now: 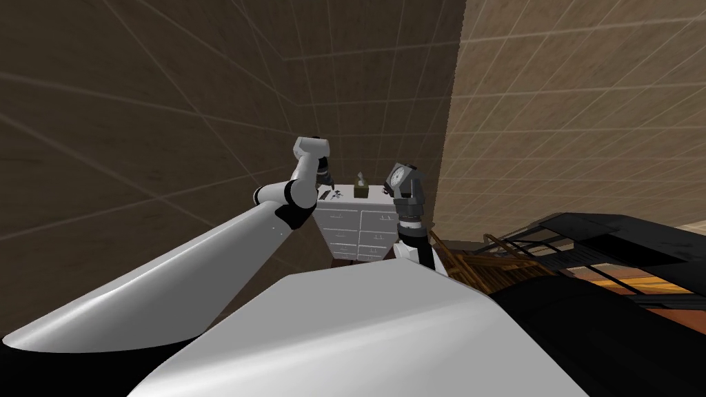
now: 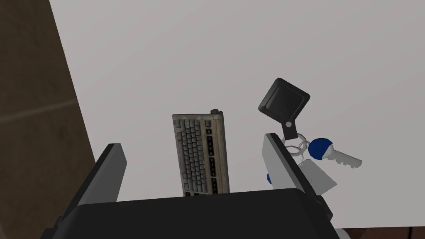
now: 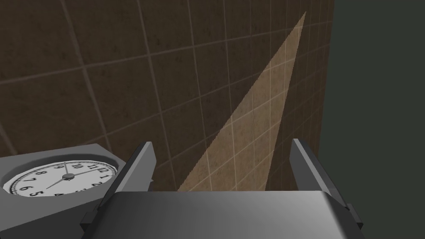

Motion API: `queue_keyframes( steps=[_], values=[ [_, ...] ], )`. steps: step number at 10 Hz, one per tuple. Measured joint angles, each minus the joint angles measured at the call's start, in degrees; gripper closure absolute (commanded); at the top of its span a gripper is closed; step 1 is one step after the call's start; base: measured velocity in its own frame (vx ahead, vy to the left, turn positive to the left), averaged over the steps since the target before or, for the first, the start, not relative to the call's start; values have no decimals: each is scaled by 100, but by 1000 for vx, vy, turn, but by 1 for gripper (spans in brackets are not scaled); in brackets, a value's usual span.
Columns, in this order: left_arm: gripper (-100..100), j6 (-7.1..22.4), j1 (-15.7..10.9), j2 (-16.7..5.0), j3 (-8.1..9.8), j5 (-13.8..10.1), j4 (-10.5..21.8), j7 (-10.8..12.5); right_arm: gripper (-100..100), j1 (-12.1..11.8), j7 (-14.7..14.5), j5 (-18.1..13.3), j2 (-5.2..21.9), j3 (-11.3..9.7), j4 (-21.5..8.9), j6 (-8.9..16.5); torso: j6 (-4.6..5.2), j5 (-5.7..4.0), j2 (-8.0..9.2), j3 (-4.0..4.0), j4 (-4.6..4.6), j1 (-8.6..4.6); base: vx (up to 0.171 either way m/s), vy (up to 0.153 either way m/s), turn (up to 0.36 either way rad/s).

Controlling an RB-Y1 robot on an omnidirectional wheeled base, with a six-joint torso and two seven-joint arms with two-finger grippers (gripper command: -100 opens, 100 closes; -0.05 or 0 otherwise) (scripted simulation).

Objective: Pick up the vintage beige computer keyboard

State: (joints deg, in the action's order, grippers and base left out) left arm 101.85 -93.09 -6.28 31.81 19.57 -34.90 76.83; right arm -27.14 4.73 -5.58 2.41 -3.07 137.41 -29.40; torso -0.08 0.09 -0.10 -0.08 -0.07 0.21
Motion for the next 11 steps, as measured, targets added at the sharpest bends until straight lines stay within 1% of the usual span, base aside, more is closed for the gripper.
queue_keyframes(
  steps=[3, 4, 6, 7, 8, 9, 11],
  values=[
    [-100, 499, -82, 38, 74, -20, 57, 75, 0, 0, 0, 0, 0, 0, 0, 0, 0, -1, 4, 2, 1, -8, 17, 32, -7],
    [-100, 521, -125, 28, 84, -26, 149, 101, 0, 0, 0, 0, 0, 0, 0, 0, 0, -3, 7, 4, 2, -14, 12, 27, -10],
    [-100, 716, -212, 43, 130, -45, 308, 181, 0, 0, 0, 0, 0, 0, 0, 0, 0, -3, 6, 4, 1, -12, 21, 34, -10],
    [-100, 779, -298, 20, 166, -65, 513, 239, 0, 0, 0, 0, 0, 0, 0, 0, 0, -2, 4, 2, 1, -10, 17, 30, -6],
    [-100, 874, -307, 10, 178, -70, 524, 245, 0, 0, 0, 0, 0, 0, 0, 0, 0, -2, 5, 3, 1, -11, 12, 26, -1],
    [-100, 933, -378, -15, 207, -88, 701, 282, 0, 0, 0, 0, 0, 0, 0, 0, 0, -3, 7, 4, 1, -13, 9, 18, -4],
    [-100, 1161, -311, 44, 207, -81, 541, 273, 0, 0, 0, 0, -1, 0, 0, 0, 0, -4, 9, 5, 2, -18, 4, 8, -2]
  ],
)
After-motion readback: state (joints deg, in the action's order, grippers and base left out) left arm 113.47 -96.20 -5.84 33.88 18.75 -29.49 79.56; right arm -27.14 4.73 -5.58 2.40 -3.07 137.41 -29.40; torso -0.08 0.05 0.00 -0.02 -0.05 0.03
